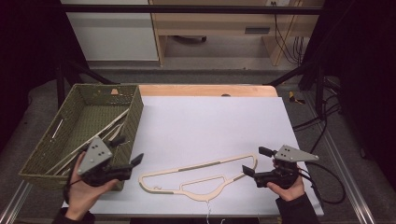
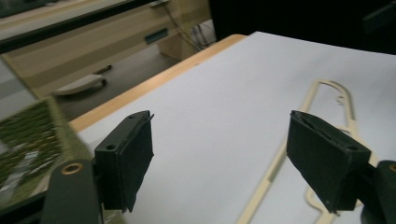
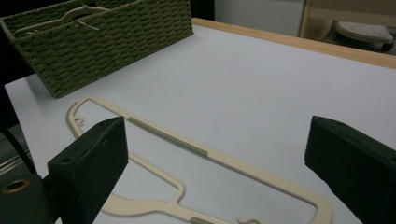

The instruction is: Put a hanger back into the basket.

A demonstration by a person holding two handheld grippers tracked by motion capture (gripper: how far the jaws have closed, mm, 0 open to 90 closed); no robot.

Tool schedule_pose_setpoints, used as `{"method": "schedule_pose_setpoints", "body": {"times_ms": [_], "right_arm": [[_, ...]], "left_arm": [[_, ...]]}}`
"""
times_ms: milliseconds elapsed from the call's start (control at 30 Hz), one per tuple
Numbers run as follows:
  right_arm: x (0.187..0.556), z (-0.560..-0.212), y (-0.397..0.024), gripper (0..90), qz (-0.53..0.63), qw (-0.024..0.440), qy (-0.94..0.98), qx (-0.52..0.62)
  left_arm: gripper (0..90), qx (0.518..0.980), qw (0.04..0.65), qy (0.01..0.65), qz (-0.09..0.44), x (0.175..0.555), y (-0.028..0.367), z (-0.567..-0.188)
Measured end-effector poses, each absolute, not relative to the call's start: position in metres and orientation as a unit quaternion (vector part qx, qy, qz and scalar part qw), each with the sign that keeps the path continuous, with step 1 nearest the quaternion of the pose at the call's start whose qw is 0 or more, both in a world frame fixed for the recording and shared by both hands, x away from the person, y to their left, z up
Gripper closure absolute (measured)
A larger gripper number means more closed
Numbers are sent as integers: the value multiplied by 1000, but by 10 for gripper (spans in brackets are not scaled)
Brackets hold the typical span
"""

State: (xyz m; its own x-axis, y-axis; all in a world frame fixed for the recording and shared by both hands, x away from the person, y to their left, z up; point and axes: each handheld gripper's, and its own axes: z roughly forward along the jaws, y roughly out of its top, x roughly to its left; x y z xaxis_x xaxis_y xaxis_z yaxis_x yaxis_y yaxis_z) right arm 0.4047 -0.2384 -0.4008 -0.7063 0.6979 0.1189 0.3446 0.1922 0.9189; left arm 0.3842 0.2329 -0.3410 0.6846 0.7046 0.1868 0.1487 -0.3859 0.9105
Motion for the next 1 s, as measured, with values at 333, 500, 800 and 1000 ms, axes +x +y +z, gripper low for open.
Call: {"method": "schedule_pose_setpoints", "body": {"times_ms": [333, 500, 800, 1000], "right_arm": [[399, -403, -219, 72, 533, 150, 768, 321], [396, -407, -212, 97, 528, 131, 779, 312], [392, -414, -193, 142, 510, 106, 805, 286], [393, -420, -176, 151, 498, 88, 819, 273]], "left_arm": [[169, 819, 482, 244, 192, 384, 191, -393], [161, 830, 475, 242, 165, 386, 184, -414], [148, 844, 458, 237, 149, 388, 181, -432], [125, 849, 451, 237, 141, 389, 185, -438]]}}
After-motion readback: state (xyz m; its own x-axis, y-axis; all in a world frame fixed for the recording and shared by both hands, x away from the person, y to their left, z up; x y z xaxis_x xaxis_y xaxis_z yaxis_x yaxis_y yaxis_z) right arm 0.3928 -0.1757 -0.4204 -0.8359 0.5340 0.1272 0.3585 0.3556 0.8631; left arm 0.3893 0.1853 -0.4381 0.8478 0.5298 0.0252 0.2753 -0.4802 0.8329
